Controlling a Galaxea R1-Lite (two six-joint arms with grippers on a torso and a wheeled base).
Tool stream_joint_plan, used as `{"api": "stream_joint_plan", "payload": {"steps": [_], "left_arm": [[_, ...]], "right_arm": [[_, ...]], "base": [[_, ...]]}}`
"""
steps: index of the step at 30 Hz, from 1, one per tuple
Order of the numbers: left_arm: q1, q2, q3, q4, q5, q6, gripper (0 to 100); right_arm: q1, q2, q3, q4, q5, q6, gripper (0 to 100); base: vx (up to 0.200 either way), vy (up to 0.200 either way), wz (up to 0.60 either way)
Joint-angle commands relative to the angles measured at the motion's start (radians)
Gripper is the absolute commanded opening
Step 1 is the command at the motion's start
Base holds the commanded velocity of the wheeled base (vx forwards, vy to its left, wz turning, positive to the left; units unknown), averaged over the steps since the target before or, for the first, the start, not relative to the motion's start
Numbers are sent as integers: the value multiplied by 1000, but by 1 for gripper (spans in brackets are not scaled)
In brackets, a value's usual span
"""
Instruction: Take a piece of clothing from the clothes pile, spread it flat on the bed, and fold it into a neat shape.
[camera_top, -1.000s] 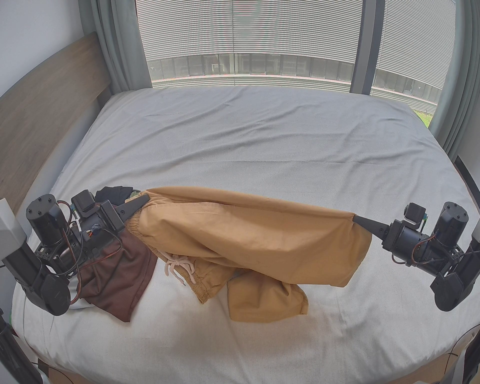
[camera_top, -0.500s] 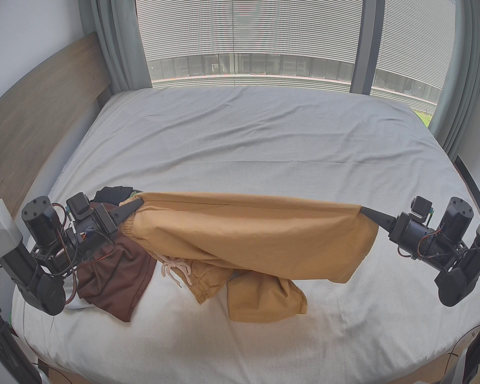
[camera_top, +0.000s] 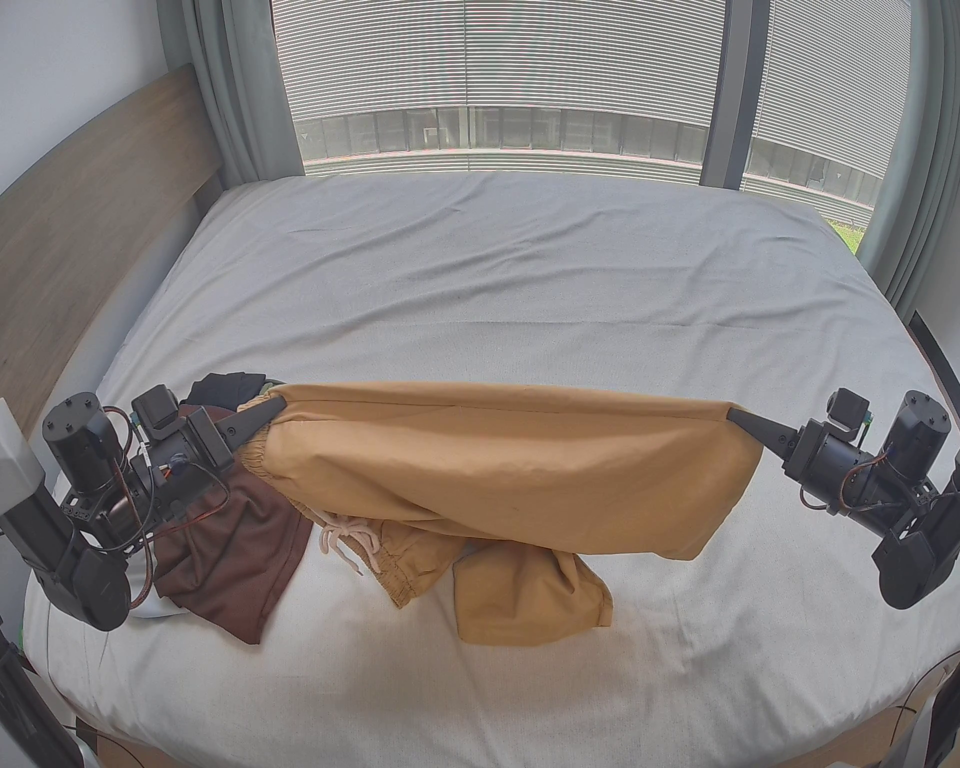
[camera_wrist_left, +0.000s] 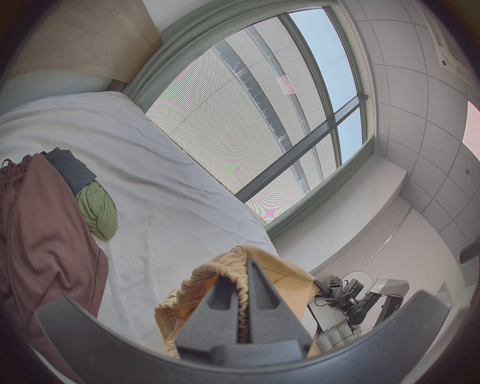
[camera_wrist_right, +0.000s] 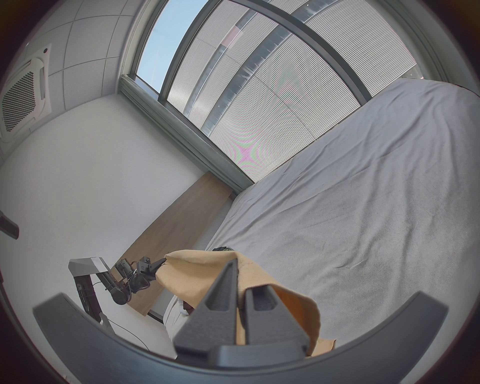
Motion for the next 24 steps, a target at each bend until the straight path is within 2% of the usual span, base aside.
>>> {"api": "stream_joint_plan", "payload": {"steps": [1, 8, 16, 24], "left_arm": [[3, 1, 2, -1, 0, 0, 0], [6, -11, 0, 8, 0, 0, 0], [46, -18, -14, 30, -2, 4, 0], [41, -22, -8, 30, 0, 7, 0]], "right_arm": [[-3, -1, -2, 0, 0, 0, 0], [0, -1, -2, -2, 0, 0, 0], [5, -1, -8, -2, 0, 0, 0], [17, -1, -15, -2, 0, -6, 0]], "base": [[0, 0, 0], [0, 0, 0], [0, 0, 0], [0, 0, 0]]}}
